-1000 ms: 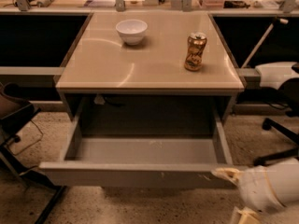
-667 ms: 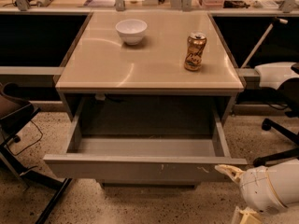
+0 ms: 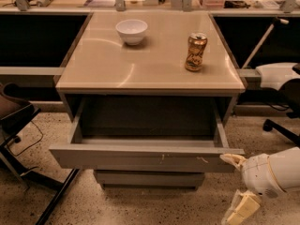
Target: Close top drawer
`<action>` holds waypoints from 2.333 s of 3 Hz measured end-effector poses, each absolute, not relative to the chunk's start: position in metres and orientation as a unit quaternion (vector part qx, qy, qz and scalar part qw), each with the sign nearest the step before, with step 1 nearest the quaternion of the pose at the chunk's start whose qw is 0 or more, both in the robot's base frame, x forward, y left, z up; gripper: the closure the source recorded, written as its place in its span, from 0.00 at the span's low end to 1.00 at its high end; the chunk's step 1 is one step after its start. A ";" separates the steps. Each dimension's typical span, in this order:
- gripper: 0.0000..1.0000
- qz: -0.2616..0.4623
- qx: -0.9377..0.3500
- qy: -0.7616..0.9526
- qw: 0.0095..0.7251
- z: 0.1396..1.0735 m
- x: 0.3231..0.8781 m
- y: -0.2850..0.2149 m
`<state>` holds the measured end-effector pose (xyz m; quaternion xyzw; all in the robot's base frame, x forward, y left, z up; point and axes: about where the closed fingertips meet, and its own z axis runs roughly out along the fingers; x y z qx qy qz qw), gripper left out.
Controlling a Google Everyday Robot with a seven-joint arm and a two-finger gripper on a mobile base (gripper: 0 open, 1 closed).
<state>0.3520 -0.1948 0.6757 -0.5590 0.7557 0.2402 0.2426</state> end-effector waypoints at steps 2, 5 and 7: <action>0.00 0.241 -0.521 0.781 0.245 0.662 0.388 -0.212; 0.00 0.265 -0.523 0.761 0.279 0.663 0.469 -0.181; 0.00 0.274 -0.521 0.757 0.284 0.667 0.517 -0.158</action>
Offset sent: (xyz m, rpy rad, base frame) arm 0.0362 -0.0168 -0.0130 0.0089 0.0257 -0.0823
